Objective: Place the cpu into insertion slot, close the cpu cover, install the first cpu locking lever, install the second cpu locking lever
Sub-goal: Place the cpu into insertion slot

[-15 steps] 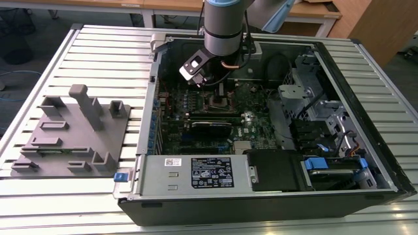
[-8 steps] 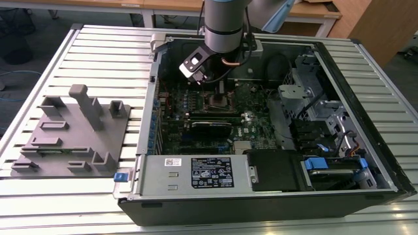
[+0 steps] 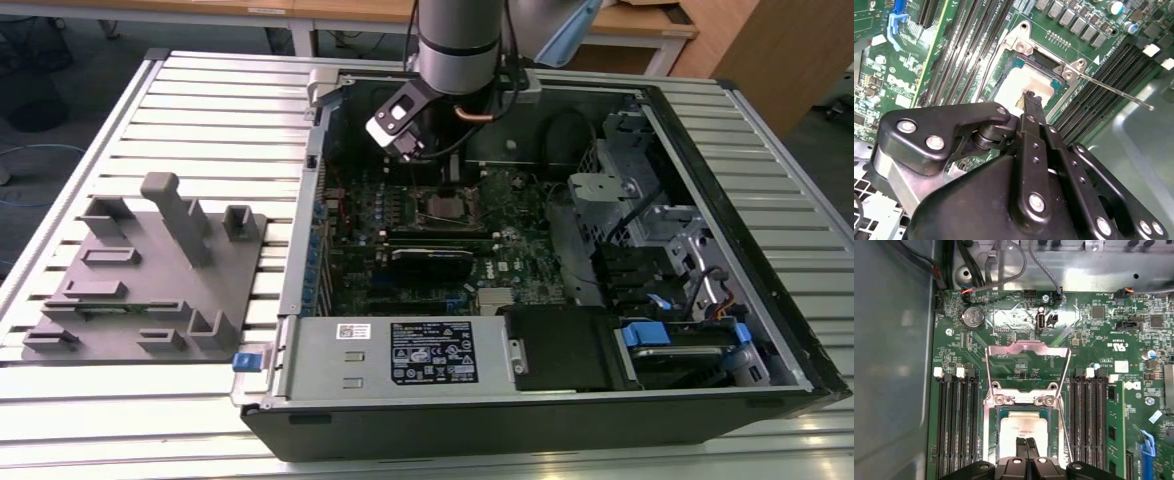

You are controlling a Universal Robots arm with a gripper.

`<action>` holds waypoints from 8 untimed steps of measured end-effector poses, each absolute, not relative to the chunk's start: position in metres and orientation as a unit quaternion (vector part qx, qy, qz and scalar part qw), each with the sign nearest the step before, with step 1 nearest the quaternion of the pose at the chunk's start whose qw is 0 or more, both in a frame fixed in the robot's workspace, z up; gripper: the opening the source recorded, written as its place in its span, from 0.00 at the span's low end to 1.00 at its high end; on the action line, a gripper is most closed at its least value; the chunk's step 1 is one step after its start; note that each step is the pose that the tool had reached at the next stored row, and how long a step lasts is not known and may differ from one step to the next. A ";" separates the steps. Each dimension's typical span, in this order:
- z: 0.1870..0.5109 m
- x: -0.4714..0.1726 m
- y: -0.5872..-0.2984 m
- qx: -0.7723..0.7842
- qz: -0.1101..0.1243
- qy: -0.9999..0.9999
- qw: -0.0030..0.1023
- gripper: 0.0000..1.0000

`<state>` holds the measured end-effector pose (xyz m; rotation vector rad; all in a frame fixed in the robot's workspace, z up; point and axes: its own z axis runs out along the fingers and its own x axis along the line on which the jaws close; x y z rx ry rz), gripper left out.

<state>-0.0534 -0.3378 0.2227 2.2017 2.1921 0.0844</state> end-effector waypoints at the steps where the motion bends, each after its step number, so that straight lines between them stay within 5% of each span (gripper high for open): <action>1: 0.224 -0.053 -0.338 0.708 0.027 0.705 0.017 0.11; 8: 0.224 -0.053 -0.338 0.708 0.027 0.705 0.017 0.11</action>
